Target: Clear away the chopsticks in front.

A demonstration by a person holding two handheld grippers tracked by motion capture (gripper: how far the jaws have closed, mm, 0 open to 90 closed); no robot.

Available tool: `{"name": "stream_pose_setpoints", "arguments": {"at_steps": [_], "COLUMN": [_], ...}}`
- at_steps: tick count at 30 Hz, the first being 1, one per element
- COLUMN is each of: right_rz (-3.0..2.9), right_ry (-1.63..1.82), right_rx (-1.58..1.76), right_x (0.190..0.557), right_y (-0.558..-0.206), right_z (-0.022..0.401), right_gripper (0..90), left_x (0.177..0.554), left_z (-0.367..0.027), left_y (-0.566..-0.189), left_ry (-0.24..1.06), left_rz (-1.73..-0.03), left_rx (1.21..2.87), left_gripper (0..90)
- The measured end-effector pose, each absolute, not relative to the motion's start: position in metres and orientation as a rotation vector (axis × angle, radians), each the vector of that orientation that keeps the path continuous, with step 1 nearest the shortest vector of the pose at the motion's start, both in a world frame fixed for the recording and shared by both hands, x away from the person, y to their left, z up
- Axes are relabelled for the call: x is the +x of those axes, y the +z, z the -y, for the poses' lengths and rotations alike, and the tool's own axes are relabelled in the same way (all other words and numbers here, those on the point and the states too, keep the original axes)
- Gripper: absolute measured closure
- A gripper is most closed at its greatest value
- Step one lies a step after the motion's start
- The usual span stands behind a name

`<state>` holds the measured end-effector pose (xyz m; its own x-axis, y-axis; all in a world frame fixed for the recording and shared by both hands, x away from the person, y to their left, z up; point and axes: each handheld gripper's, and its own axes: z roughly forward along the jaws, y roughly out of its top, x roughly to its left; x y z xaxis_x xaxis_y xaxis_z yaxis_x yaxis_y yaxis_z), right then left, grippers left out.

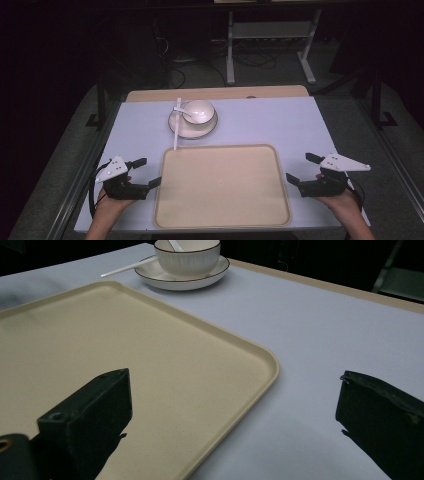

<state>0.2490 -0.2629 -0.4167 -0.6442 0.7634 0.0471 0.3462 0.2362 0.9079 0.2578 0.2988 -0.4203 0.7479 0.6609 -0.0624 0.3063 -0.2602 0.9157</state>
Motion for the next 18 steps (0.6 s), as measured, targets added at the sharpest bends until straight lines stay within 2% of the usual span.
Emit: {"name": "stream_pose_setpoints", "arguments": {"at_steps": [18], "right_rz": [-2.121], "right_ry": [1.392], "right_rx": [1.033], "right_x": [0.249], "right_y": [-0.416], "right_z": [0.264], "right_gripper": [1.1], "left_x": [0.269], "left_z": [-0.293], "left_y": [-0.416], "left_ry": [0.420], "left_rz": [-0.746], "left_rx": [1.882], "left_gripper": [11.6]}}
